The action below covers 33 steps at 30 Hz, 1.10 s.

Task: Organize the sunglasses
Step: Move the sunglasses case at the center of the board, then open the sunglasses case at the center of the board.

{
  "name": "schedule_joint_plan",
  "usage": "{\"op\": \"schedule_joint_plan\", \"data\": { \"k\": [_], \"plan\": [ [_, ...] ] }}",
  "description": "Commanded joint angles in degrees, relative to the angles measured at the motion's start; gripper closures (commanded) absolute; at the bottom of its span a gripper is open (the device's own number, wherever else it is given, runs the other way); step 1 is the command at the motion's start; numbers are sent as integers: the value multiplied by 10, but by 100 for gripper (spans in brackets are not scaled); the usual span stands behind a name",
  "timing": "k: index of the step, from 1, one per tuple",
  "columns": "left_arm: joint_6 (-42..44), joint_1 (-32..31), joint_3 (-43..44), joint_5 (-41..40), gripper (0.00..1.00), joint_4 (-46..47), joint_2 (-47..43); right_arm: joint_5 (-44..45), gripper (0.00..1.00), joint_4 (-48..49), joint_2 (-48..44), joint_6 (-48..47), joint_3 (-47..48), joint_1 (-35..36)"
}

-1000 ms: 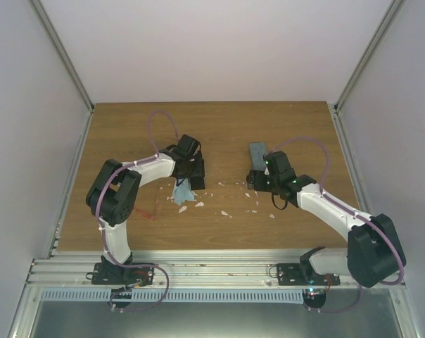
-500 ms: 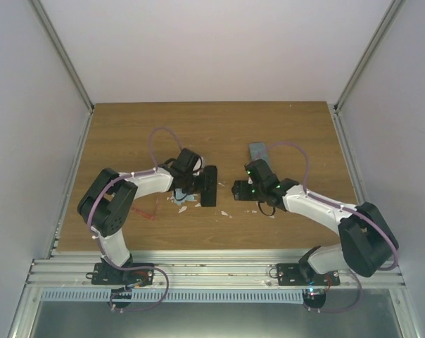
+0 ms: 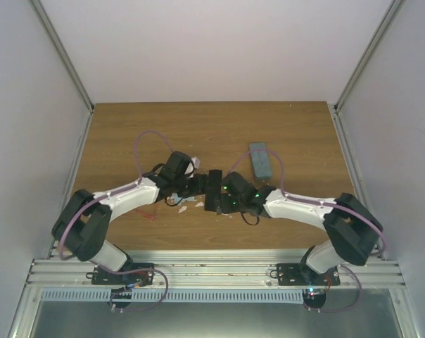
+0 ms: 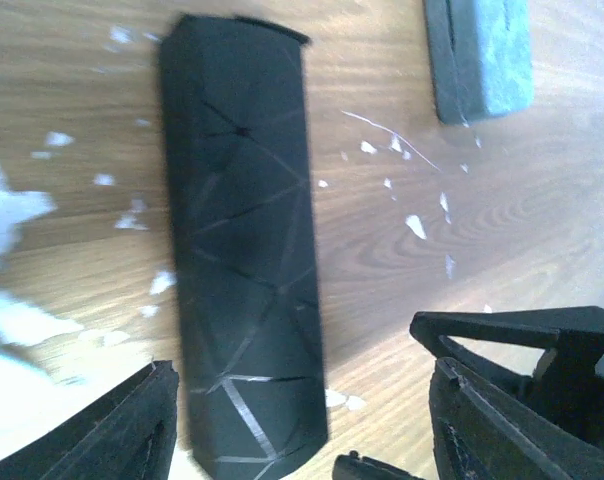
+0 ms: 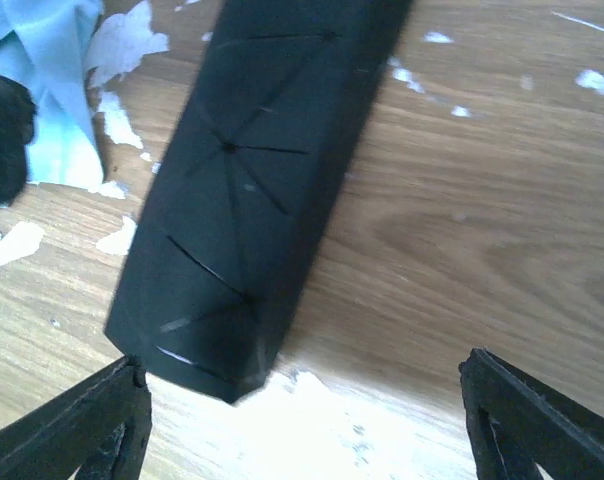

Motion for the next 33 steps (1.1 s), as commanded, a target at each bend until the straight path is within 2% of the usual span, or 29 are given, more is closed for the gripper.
{"op": "schedule_joint_plan", "data": {
  "k": [1,6,12,18,27,33],
  "plan": [
    [-28,25,-51,-101,32,-5,-72,70,15,-22,65,34,72,45],
    [-37,57,-103,-116,33,-6,-145,143,12,-73,150,64,149,77],
    [-30,76,-125,-105,33,-9,-172,158,11,-102,220,69,191,82],
    [-25,78,-132,-81,33,7,-164,160,16,-107,186,64,166,82],
    [-22,78,-136,-64,32,26,-149,143,13,-89,128,-1,113,66],
    [-19,78,-131,-58,32,38,-130,119,22,-60,131,-61,113,55]
  ]
}}
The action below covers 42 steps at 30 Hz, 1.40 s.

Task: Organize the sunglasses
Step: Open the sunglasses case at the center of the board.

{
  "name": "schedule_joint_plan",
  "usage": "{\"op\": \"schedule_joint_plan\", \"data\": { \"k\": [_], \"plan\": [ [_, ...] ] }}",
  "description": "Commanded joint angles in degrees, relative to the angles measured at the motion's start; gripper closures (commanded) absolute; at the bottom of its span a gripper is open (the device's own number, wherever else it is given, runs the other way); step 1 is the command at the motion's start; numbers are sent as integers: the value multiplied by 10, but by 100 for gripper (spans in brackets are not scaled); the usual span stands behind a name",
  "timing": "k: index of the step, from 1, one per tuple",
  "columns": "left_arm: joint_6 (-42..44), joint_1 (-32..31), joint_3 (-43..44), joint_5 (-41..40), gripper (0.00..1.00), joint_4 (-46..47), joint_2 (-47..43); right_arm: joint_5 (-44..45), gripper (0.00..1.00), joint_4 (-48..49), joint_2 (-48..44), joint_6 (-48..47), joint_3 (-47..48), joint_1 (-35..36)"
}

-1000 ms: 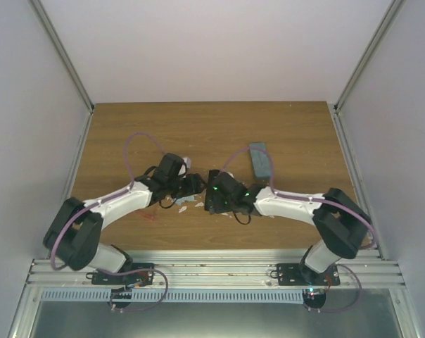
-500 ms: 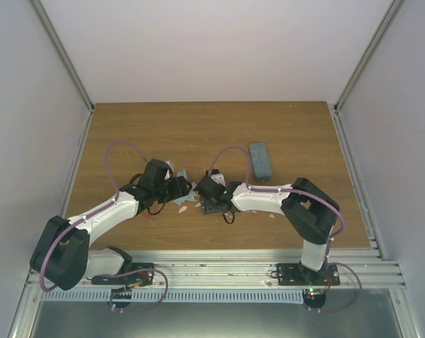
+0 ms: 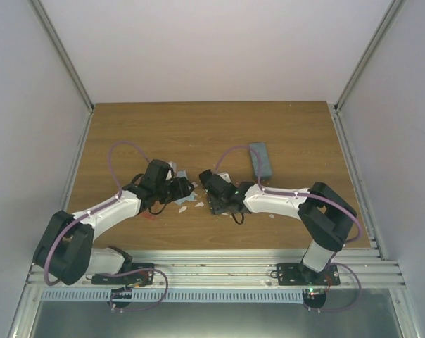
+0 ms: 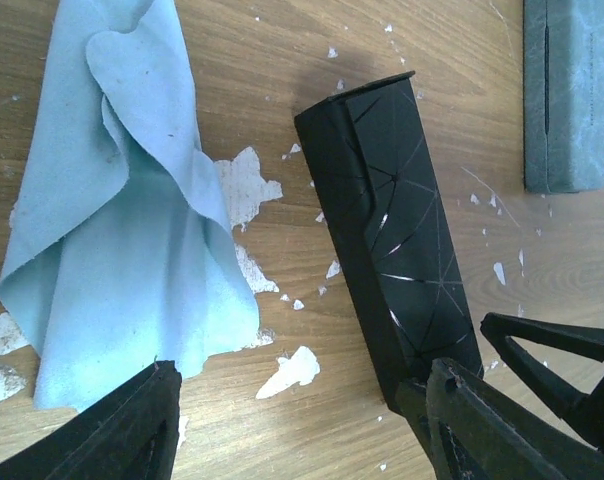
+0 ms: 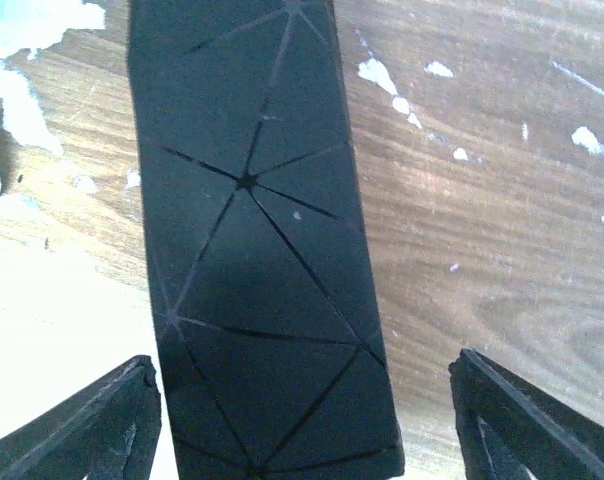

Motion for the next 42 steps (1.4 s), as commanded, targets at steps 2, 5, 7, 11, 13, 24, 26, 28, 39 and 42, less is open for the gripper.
{"op": "schedule_joint_plan", "data": {
  "k": [2,5,7,11,13,24,26,28,39,42],
  "plan": [
    [9,3,-1,16,32,41,21,-21,28,46,-3,-63,-11,-7],
    [11,3,2,28,32,48,30,-38,36,60,-2,-74,-14,-9],
    [11,3,3,33,32,53,35,-44,39,65,-2,-79,-16,-11],
    [10,3,7,40,32,64,49,-47,46,65,-3,-82,-18,-16],
    [9,3,10,44,33,69,59,-48,48,65,-5,-84,-19,-19],
    [7,3,19,64,35,125,108,-157,55,116,-49,-92,-58,-57],
    [6,5,19,84,36,146,120,-192,56,128,-56,-92,-67,-69],
    [4,5,22,92,38,158,128,-215,56,138,-61,-92,-77,-78],
    [-9,11,23,129,47,219,173,-376,56,212,-92,-82,-131,-140],
    [-23,18,15,152,48,251,185,-406,58,227,-93,-80,-141,-150]
  ]
}}
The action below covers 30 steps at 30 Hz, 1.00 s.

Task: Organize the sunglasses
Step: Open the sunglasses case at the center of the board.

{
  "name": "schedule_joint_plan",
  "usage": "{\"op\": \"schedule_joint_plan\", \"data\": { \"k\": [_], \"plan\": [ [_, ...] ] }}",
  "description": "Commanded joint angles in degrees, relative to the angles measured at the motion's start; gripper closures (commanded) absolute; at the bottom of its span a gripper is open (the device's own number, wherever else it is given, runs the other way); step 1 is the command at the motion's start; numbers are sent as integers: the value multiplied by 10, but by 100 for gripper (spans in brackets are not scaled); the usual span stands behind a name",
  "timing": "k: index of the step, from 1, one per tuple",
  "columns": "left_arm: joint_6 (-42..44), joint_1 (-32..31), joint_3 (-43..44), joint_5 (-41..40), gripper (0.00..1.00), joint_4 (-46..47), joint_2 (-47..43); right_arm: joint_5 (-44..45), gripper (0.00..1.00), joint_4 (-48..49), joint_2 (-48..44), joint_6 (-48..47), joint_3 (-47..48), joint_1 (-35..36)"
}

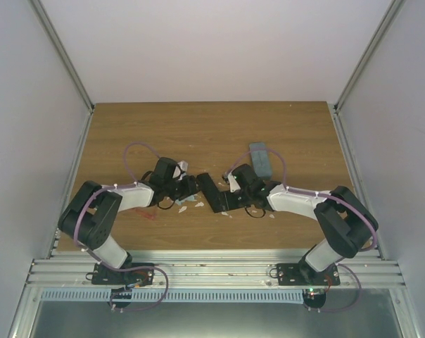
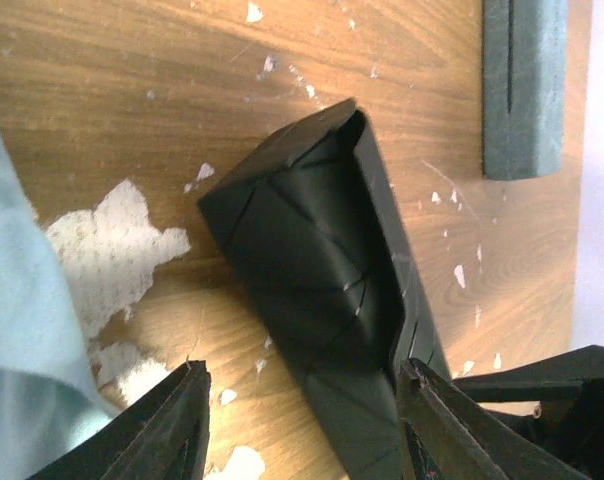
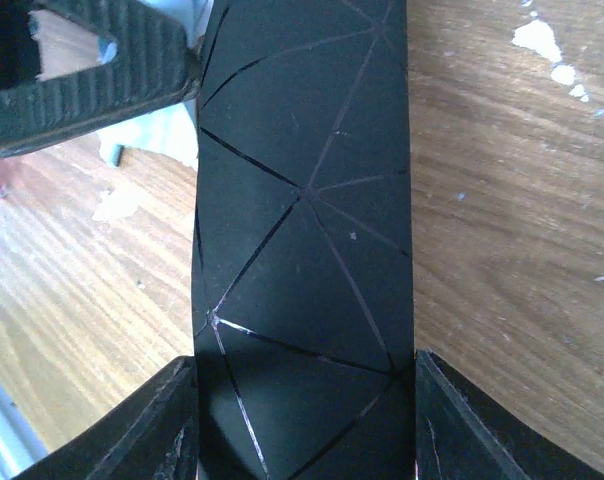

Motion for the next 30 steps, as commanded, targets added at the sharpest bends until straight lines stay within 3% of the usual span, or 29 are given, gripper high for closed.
{"op": "schedule_joint_plan", "data": {
  "k": [1,16,23,30],
  "plan": [
    [-19,12,-1,40,49,85,18,-80,59,51,-15,3,-15,-18],
    [-43,29,-34,35,61,134,39,-111,61,77,11,23,-21,-28],
    [-43,31,-55,10,60,134,0,-109,62,78,15,27,-25,-30],
    [-43,31,-38,38,57,145,29,-122,62,78,15,29,-27,-30]
  ]
}}
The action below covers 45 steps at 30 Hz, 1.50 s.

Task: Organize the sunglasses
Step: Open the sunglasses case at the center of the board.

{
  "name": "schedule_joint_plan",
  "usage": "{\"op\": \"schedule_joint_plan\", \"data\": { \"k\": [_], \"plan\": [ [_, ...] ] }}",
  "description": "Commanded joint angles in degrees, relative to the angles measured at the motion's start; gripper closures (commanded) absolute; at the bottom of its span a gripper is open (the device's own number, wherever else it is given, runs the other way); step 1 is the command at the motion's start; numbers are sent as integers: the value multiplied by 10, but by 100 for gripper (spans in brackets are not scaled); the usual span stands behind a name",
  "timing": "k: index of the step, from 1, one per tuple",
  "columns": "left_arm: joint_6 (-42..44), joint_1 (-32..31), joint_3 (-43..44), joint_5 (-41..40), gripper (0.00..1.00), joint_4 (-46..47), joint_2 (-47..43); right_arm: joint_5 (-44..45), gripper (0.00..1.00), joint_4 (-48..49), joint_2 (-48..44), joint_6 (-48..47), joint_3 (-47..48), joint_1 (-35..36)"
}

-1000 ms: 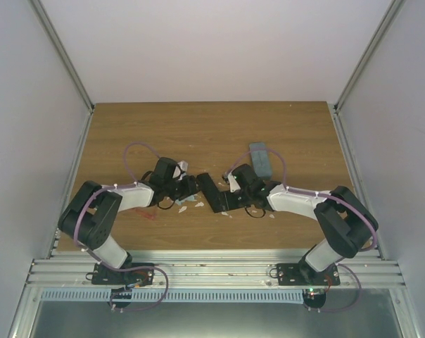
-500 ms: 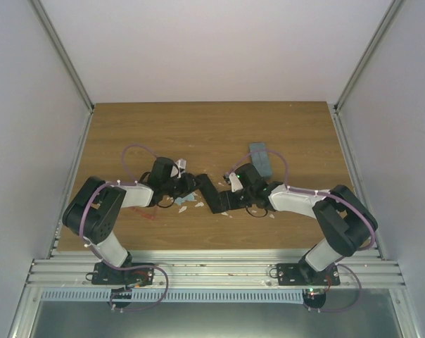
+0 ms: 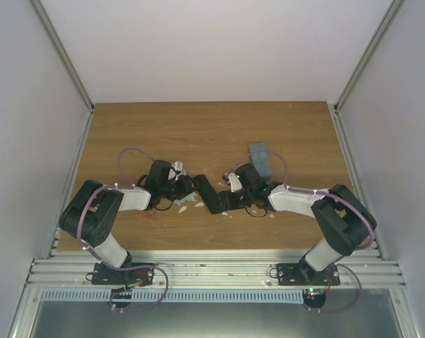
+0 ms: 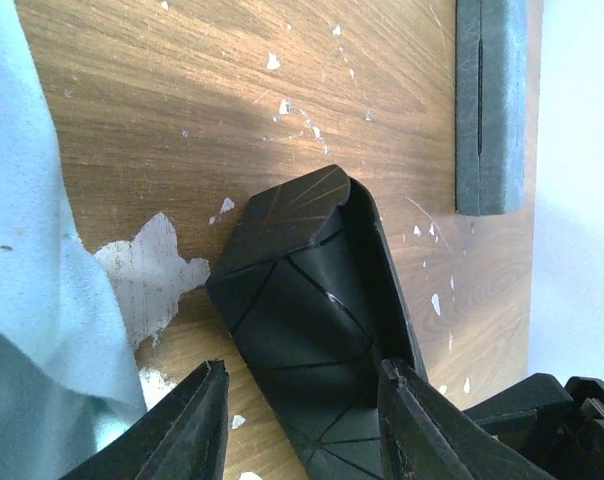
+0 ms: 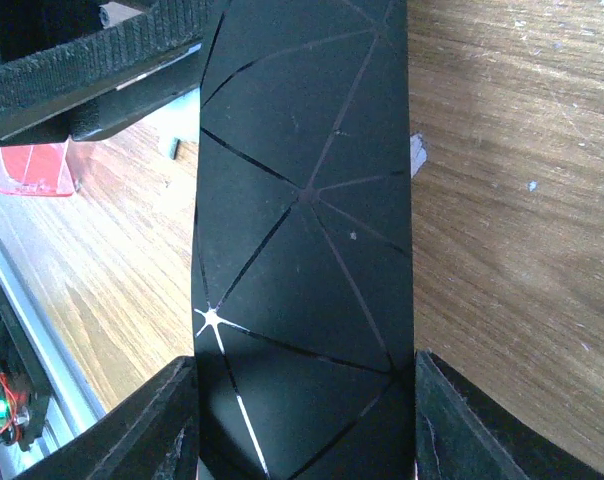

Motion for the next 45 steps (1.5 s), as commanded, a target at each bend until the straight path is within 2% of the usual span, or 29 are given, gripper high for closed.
{"op": "schedule_joint_plan", "data": {
  "k": [1,10,18,24,28,37,41,45],
  "plan": [
    [-1,4,11,18,57,27,22,-22,62,21,5,3,-5,-5],
    [-5,-26,-14,61,52,65,55,-36,55,51,12,11,-2,-5],
    [-34,-68,-54,68,48,113,68,-20,35,53,17,5,0,-5],
    [-40,-89,-52,55,48,111,83,9,29,35,18,-4,8,-5],
    [-36,-90,-44,21,48,61,86,55,25,10,8,-5,11,-5],
    [-18,-90,-29,-53,52,-27,95,196,26,-66,-30,15,9,-5],
    [-8,-90,-22,-70,53,-47,102,234,28,-81,-44,39,8,-5],
    [-4,-90,-20,-72,53,-53,104,315,30,-126,-41,72,23,-5]
  ]
}}
